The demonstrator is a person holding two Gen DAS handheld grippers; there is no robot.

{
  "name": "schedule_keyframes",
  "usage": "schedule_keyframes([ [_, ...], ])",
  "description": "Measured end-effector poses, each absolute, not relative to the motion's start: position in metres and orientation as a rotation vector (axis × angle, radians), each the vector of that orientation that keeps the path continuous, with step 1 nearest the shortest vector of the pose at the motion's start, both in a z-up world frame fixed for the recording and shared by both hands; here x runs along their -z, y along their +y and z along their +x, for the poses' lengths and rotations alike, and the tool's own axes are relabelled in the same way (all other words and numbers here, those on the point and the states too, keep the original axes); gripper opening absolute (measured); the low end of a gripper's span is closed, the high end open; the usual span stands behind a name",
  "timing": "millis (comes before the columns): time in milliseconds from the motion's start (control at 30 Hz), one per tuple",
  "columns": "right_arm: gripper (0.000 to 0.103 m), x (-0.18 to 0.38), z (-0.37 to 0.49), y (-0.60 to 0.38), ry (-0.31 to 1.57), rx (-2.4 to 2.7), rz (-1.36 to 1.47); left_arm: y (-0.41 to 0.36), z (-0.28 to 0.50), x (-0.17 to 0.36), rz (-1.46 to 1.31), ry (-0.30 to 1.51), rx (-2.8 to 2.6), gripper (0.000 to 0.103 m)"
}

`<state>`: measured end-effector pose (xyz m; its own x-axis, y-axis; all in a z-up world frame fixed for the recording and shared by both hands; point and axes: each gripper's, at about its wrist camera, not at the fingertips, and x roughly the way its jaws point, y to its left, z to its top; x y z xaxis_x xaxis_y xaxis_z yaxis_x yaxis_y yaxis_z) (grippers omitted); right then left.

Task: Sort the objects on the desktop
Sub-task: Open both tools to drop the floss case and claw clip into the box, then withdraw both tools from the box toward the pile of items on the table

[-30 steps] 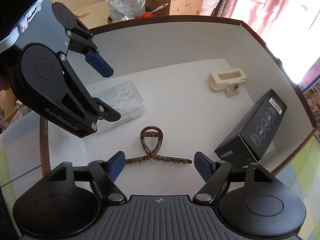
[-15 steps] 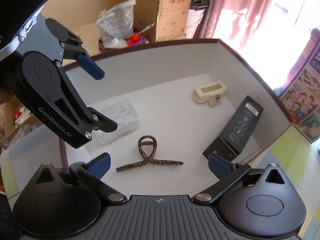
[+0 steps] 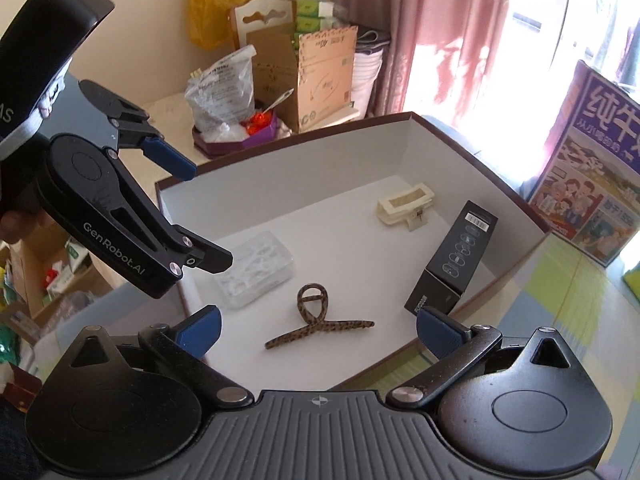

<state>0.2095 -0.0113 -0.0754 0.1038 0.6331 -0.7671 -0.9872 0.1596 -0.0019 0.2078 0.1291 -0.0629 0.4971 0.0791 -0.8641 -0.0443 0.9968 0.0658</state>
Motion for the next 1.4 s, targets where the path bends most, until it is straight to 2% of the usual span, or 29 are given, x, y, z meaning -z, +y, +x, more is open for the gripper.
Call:
schedule_keyframes([
  [767, 0.101, 0.046, 0.151, -0.095, 0.697, -1.237, -0.46, 0.081, 0.101, 0.036, -0.003, 0.938, -0.146, 0.092],
  [1400, 0.101, 0.054, 0.153, -0.159, 0.797, -1.149, -0.422, 0.03, 0.09, 0.044, -0.033, 0.979, -0.125, 0.092],
])
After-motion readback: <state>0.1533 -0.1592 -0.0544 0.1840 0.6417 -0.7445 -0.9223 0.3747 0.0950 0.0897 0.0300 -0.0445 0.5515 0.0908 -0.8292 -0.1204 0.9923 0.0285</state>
